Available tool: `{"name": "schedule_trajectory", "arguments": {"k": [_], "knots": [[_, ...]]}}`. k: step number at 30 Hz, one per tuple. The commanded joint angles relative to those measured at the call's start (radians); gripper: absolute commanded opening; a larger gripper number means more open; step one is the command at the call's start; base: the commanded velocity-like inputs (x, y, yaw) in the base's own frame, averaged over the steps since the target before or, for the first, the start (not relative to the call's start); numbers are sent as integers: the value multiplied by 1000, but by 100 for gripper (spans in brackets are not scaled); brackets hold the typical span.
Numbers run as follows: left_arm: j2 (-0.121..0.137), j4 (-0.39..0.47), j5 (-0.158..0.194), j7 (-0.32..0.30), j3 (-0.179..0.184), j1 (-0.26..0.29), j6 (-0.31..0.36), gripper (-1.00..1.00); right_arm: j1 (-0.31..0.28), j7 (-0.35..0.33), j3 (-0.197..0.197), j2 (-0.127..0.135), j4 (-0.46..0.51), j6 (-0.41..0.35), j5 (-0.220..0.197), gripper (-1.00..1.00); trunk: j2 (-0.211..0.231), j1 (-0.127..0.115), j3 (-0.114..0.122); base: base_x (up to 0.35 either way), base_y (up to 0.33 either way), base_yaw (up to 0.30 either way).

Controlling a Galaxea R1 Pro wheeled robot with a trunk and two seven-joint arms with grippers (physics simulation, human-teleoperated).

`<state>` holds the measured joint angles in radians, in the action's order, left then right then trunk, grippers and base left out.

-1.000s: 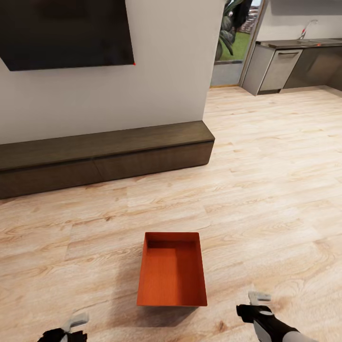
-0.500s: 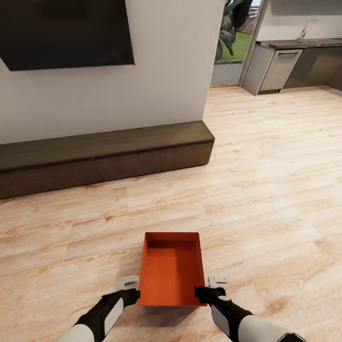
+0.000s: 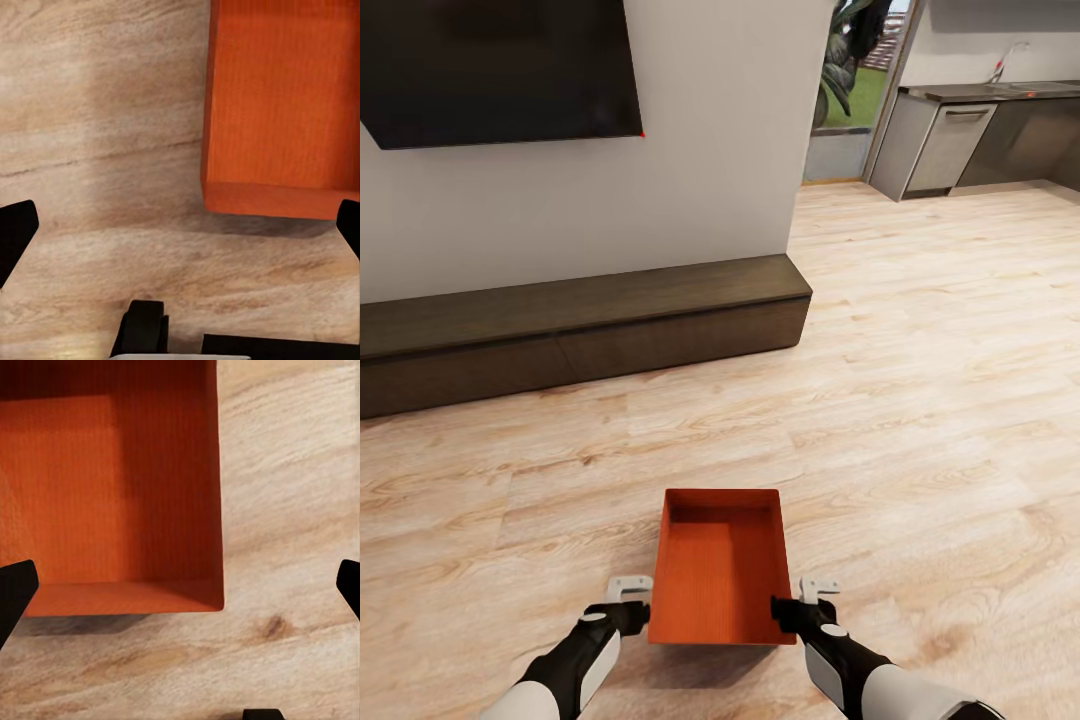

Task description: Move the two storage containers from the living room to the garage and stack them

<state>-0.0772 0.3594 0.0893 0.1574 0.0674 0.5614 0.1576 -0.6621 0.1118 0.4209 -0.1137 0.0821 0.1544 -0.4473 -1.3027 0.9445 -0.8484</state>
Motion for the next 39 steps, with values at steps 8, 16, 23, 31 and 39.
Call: {"name": "schedule_trajectory", "arguments": {"k": [8,16,23,31,39], "knots": [[1,9,5,12,7,0,-16,100,-1,3,9,3,-1,5,-10,100,0,0,-1,0,0,0],[1,11,7,14,2,0,-18,100,-1,1,9,4,-1,8,-8,100,0,0,-1,0,0,0],[0,12,14,16,-5,0,-18,100,1,-13,14,8,-1,11,4,100,-7,4,-4,0,0,0],[0,18,16,15,-6,0,-19,100,1,-16,16,8,-1,11,14,100,-63,34,-29,0,0,0],[-2,53,17,13,-5,0,-16,100,1,-12,16,10,-2,63,12,100,-119,65,-54,0,0,0]]}}
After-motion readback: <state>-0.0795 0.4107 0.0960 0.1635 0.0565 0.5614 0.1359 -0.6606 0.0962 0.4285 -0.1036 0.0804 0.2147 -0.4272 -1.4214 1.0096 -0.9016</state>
